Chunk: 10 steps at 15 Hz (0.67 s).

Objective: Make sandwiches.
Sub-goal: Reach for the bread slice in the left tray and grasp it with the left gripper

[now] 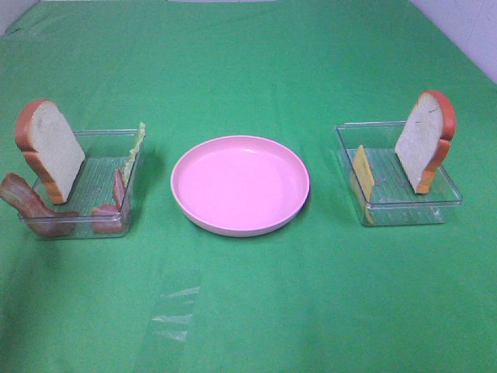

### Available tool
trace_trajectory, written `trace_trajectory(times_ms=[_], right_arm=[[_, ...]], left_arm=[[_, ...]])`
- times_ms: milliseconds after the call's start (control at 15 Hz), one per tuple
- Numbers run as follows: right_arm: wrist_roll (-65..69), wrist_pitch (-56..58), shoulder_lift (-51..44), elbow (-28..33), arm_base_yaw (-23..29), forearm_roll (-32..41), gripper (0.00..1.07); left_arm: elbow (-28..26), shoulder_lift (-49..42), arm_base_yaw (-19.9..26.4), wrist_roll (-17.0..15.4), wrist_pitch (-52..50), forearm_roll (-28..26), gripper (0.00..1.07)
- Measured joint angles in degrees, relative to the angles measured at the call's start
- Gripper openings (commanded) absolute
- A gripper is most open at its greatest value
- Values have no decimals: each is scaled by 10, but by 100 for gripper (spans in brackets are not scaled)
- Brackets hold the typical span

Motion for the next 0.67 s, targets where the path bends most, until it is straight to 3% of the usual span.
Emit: trace_trajectory(times_ms=[400, 667], right_arm=[[0, 0, 0, 0, 0, 0, 77], [0, 0, 0, 0, 0, 0, 77]], left_arm=[[-189, 327, -1, -2, -2, 23, 102], [-255, 418, -19, 7, -2, 23, 102]])
